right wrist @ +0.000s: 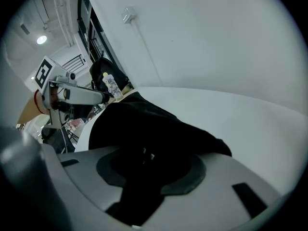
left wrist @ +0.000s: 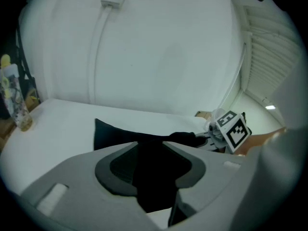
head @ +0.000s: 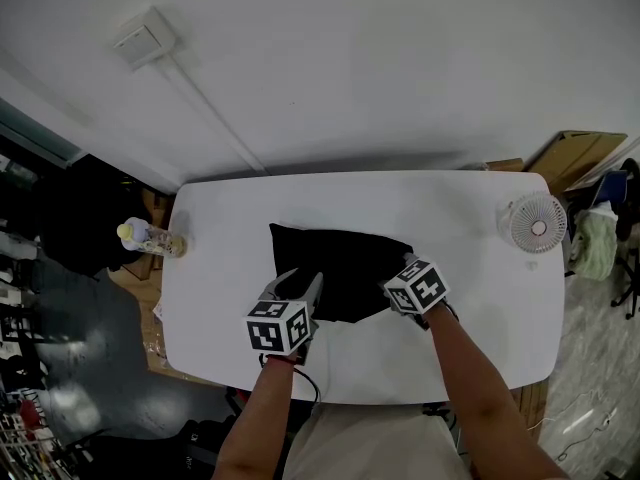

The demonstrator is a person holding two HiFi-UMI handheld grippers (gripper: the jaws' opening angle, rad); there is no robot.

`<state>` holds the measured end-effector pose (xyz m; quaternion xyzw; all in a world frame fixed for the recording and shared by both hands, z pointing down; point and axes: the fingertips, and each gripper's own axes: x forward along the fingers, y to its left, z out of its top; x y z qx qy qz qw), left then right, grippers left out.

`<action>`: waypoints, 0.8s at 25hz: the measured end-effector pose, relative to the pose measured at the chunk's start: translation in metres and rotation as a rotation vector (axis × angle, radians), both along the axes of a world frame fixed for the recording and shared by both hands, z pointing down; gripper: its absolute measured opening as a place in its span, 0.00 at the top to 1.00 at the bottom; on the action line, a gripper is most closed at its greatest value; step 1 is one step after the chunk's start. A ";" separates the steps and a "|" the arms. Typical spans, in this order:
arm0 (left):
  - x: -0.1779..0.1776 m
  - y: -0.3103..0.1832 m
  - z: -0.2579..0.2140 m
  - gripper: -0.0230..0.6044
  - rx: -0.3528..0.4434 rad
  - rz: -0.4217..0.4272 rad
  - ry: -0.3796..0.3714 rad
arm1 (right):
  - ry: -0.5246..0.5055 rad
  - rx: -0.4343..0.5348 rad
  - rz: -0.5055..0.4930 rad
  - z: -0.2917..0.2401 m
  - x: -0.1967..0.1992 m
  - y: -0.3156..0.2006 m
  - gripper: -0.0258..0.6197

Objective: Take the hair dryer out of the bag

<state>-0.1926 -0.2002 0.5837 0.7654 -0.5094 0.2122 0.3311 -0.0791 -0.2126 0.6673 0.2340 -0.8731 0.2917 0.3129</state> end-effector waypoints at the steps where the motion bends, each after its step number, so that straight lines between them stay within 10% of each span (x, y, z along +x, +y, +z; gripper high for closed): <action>1: -0.016 -0.002 -0.001 0.74 0.010 -0.031 -0.019 | 0.000 0.001 0.000 0.000 0.000 0.000 0.72; 7: -0.093 -0.016 0.039 0.69 -0.096 -0.155 -0.027 | 0.004 0.004 0.000 0.000 0.001 0.000 0.72; 14: -0.078 -0.029 0.055 0.64 -0.190 -0.163 0.280 | 0.005 -0.004 0.001 0.000 0.000 0.000 0.72; 20: -0.085 -0.031 0.049 0.81 -0.179 -0.130 0.156 | 0.006 -0.002 0.000 0.000 0.000 0.001 0.72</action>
